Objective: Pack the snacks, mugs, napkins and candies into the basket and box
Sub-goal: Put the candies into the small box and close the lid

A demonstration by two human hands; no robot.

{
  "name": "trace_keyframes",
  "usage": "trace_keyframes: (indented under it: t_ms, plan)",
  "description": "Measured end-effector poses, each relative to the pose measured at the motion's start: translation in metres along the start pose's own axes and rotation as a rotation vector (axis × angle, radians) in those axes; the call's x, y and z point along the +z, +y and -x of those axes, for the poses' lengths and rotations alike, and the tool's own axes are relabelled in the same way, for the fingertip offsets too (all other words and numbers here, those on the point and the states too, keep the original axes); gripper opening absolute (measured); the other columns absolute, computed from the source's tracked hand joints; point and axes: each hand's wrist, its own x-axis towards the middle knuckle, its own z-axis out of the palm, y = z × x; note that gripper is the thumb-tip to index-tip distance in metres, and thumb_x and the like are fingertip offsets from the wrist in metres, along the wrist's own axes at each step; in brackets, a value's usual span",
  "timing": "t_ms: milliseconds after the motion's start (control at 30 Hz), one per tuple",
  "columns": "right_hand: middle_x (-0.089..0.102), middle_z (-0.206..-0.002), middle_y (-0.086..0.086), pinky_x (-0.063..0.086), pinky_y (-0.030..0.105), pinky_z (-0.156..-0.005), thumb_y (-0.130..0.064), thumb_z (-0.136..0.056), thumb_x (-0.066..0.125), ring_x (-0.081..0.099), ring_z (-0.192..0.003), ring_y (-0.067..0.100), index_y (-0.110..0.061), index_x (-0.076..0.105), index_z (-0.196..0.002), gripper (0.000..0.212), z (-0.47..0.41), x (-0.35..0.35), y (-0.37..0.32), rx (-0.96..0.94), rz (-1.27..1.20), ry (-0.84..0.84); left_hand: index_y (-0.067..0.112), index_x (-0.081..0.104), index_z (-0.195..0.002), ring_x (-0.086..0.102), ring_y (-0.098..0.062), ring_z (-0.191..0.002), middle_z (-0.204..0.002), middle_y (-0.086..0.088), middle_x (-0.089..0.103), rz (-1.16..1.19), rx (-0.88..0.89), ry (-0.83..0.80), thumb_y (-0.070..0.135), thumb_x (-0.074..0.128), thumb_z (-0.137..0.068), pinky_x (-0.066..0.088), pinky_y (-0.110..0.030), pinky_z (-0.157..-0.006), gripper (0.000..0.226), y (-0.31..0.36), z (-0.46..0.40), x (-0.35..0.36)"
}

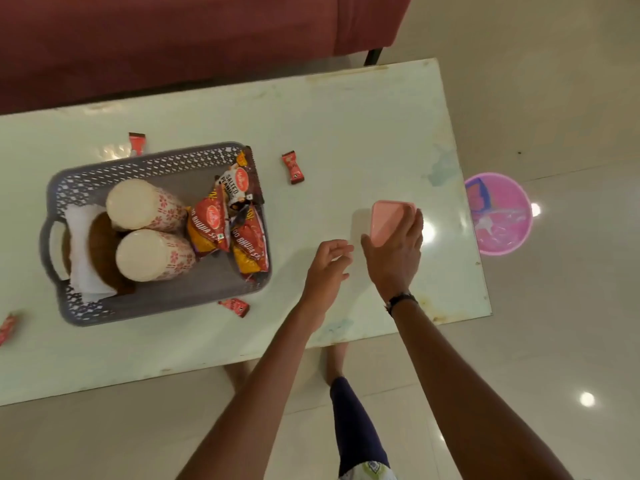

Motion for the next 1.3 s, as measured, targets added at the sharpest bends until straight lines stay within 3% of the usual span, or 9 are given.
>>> trace_keyframes:
  t_ms: [133,233,333,500,767,867,933,1100,1300]
  plan:
    - [0.033,-0.145,0.01,0.05,0.043,-0.093,-0.032,-0.07,0.078,0.04,-0.129,0.029,-0.013,0.023,-0.144,0.094,0.003,-0.015,-0.009,-0.052,-0.146,-0.066,0.02,0.047,-0.123,0.052,-0.018,-0.119,-0.129,0.0,0.054,0.051,-0.069,0.028,0.027,0.051,-0.094,0.046,-0.028,-0.093,0.029,0.004,-0.01,0.008]
    - [0.033,-0.141,0.007,0.052,0.04,-0.085,-0.04,-0.067,0.082,0.041,-0.127,0.025,-0.016,0.019,-0.146,0.104,0.018,-0.032,-0.024,-0.098,-0.231,-0.133,0.022,0.045,-0.129,0.05,-0.021,-0.124,-0.135,-0.001,0.052,0.159,-0.126,0.002,0.048,0.05,-0.091,0.039,-0.041,-0.107,0.047,0.014,-0.012,0.006]
    - [0.032,-0.135,0.006,0.052,0.038,-0.084,-0.037,-0.061,0.085,0.04,-0.125,0.022,-0.015,0.017,-0.146,0.111,0.03,-0.047,-0.04,-0.096,-0.27,-0.205,0.021,0.052,-0.129,0.058,-0.018,-0.116,-0.125,-0.002,0.062,0.263,-0.11,-0.108,0.065,0.045,-0.082,0.049,-0.037,-0.094,0.065,0.027,-0.012,0.0]
    - [0.032,-0.125,0.003,0.045,0.027,-0.082,-0.034,-0.056,0.088,0.039,-0.117,0.018,-0.017,0.027,-0.137,0.103,0.03,-0.057,-0.058,-0.079,-0.349,-0.29,0.026,0.066,-0.105,0.068,-0.009,-0.087,-0.093,0.006,0.073,0.342,-0.032,-0.174,0.059,0.036,-0.083,0.054,-0.025,-0.063,0.049,0.037,-0.018,-0.009]
    - [0.035,-0.132,0.002,0.047,0.027,-0.084,-0.028,-0.058,0.089,0.037,-0.117,0.012,-0.014,0.023,-0.136,0.103,0.031,-0.055,-0.063,-0.049,-0.453,-0.34,0.015,0.056,-0.126,0.064,-0.022,-0.103,-0.111,-0.009,0.067,0.518,-0.025,-0.122,0.058,0.036,-0.09,0.056,-0.033,-0.081,0.059,0.022,-0.023,-0.01]
    - [0.036,-0.137,0.001,0.052,0.031,-0.09,-0.028,-0.062,0.087,0.043,-0.121,0.018,-0.02,0.018,-0.138,0.103,0.028,-0.058,-0.057,-0.001,-0.545,-0.472,0.016,0.06,-0.12,0.067,-0.022,-0.093,-0.105,-0.009,0.069,0.554,-0.072,-0.104,0.063,0.033,-0.088,0.057,-0.033,-0.068,0.063,0.017,-0.023,-0.012]
    - [0.04,-0.135,0.0,0.055,0.022,-0.077,-0.023,-0.067,0.085,0.049,-0.117,0.019,-0.024,0.02,-0.139,0.097,0.022,-0.062,-0.05,0.102,-0.678,-0.583,0.017,0.056,-0.126,0.066,-0.027,-0.099,-0.116,-0.012,0.066,0.517,-0.109,-0.062,0.069,0.033,-0.085,0.056,-0.035,-0.068,0.071,0.015,-0.026,-0.015]
    - [0.042,-0.126,-0.006,0.051,0.009,-0.056,-0.021,-0.072,0.08,0.05,-0.112,0.019,-0.027,0.023,-0.139,0.089,0.011,-0.059,-0.035,0.178,-0.789,-0.613,0.015,0.045,-0.132,0.055,-0.032,-0.118,-0.117,-0.006,0.063,0.348,-0.151,0.062,0.059,0.023,-0.094,0.04,-0.056,-0.103,0.062,0.015,-0.034,-0.012]
    - [0.05,-0.132,-0.003,0.052,0.025,-0.082,-0.017,-0.081,0.072,0.055,-0.116,0.015,-0.025,0.027,-0.144,0.077,-0.004,-0.051,-0.021,0.296,-0.974,-0.709,0.018,0.043,-0.13,0.063,-0.016,-0.095,-0.117,-0.003,0.062,0.2,-0.131,0.179,0.048,0.046,-0.092,0.046,-0.045,-0.088,0.049,0.023,-0.05,-0.008]
